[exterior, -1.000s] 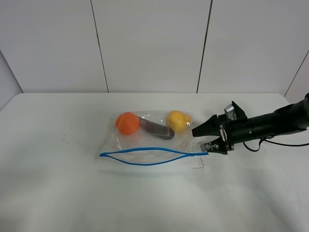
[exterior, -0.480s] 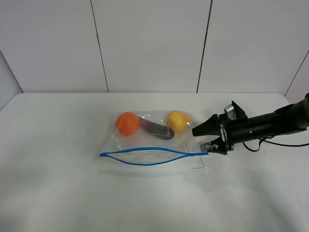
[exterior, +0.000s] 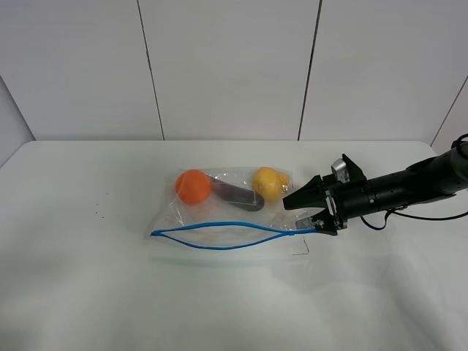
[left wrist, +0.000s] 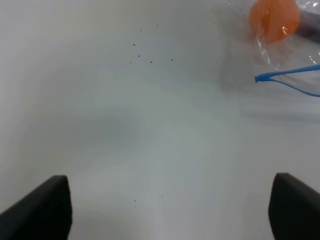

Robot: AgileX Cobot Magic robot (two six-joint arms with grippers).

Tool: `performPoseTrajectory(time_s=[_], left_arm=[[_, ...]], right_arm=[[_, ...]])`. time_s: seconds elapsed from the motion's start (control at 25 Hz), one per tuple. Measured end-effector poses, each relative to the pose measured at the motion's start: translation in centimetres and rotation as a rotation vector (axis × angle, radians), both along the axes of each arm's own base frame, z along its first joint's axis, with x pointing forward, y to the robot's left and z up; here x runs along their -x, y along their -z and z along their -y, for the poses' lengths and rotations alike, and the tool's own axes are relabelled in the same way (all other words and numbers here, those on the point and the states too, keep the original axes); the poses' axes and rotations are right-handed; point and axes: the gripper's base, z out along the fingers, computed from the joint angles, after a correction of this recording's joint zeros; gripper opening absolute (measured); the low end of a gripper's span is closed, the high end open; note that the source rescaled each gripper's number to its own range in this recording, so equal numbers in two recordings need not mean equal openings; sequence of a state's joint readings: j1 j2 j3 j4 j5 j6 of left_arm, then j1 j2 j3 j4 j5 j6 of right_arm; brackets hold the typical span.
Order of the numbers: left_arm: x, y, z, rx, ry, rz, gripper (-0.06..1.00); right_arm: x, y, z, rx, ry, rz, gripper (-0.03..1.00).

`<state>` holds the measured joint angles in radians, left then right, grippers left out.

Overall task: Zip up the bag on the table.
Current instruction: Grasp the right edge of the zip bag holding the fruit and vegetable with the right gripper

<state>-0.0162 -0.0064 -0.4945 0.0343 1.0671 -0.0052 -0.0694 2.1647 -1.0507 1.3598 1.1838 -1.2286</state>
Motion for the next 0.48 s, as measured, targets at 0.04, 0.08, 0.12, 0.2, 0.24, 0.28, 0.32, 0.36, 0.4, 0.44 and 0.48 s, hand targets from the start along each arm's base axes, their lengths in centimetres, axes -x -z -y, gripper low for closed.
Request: performPoseTrajectory(time_s=[0.04, 0.08, 0.12, 0.2, 0.24, 0.28, 0.32, 0.36, 0.4, 0.44, 0.48], left_arm=[[0.00, 0.00, 0.00, 0.000, 0.000, 0.000, 0.85], [0.00, 0.00, 0.00, 0.000, 0.000, 0.000, 0.85], [0.00, 0.00, 0.00, 0.000, 0.000, 0.000, 0.85], [0.00, 0.00, 0.00, 0.000, 0.000, 0.000, 0.85], [0.00, 0.00, 0.00, 0.000, 0.000, 0.000, 0.85], [0.00, 0.00, 0.00, 0.000, 0.000, 0.000, 0.85], [0.00, 0.00, 0.00, 0.000, 0.000, 0.000, 0.85], [0.00, 0.00, 0.00, 0.000, 0.000, 0.000, 0.85], [0.00, 0.00, 0.00, 0.000, 0.000, 0.000, 0.85], [0.00, 0.00, 0.00, 0.000, 0.000, 0.000, 0.85], [0.00, 0.00, 0.00, 0.000, 0.000, 0.000, 0.85]], right_arm=[[0.00, 0.01, 0.00, 0.001, 0.000, 0.000, 1.00], [-0.01, 0.02, 0.01, 0.003, 0.002, 0.000, 0.99], [-0.03, 0.04, 0.02, 0.005, 0.003, 0.001, 0.97], [-0.05, 0.07, 0.04, 0.009, 0.006, 0.001, 0.90], [-0.05, 0.08, 0.04, 0.009, 0.007, -0.002, 0.86], [-0.07, 0.10, 0.06, 0.013, 0.009, -0.001, 0.82], [-0.10, 0.14, 0.08, 0.018, 0.012, 0.000, 0.77], [-0.13, 0.19, 0.10, 0.023, 0.016, 0.001, 0.71], [-0.16, 0.23, 0.13, 0.028, 0.019, 0.000, 0.67], [-0.18, 0.26, 0.14, 0.031, 0.022, -0.001, 0.62], [-0.18, 0.26, 0.15, 0.031, 0.023, -0.003, 0.58]])
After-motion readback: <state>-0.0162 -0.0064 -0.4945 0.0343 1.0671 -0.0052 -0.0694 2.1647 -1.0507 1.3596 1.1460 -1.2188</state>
